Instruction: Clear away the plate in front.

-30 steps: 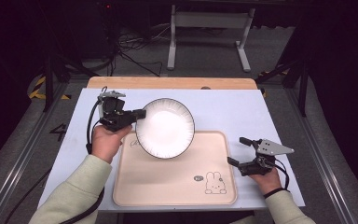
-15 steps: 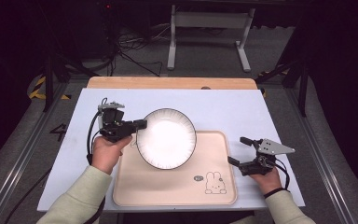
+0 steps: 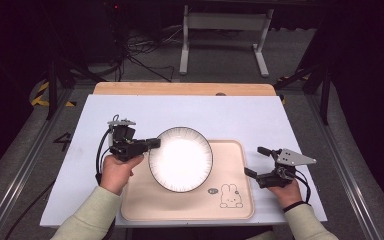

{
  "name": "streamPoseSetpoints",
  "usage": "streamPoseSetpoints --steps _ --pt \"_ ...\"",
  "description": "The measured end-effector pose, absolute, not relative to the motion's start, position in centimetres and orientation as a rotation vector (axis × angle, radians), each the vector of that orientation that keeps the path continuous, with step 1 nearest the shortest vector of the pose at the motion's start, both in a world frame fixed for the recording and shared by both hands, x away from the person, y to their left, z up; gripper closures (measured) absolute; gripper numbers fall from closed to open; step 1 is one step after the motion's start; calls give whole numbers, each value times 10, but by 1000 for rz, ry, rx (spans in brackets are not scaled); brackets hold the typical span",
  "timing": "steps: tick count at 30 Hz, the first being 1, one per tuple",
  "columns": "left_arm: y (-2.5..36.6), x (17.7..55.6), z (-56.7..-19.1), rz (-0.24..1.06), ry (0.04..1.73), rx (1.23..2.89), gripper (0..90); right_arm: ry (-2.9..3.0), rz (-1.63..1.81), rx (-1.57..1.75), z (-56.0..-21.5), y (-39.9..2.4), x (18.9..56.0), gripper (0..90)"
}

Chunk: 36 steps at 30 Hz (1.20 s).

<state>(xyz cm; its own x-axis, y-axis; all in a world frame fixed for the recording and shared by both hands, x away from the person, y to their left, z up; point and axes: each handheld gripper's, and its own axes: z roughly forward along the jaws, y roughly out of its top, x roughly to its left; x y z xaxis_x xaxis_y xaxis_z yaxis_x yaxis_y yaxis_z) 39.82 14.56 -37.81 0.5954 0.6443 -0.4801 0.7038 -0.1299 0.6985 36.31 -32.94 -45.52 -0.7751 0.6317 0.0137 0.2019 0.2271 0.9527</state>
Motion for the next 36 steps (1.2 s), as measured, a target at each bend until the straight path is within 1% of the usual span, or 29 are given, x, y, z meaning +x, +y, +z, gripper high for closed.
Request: streamPoseSetpoints --steps 4,18,28,36 --pt "143 397 -385 -121 1098 1844 833 2134 1564 770 -455 -329 363 33" --pt "133 397 -400 -162 1105 1892 829 2134 1567 769 -455 -329 363 33" --pt "129 399 -413 -214 1127 1894 827 2136 1565 768 -455 -329 363 34" --pt "129 401 -420 -226 1145 1884 825 2137 1565 768 -455 -329 363 34"
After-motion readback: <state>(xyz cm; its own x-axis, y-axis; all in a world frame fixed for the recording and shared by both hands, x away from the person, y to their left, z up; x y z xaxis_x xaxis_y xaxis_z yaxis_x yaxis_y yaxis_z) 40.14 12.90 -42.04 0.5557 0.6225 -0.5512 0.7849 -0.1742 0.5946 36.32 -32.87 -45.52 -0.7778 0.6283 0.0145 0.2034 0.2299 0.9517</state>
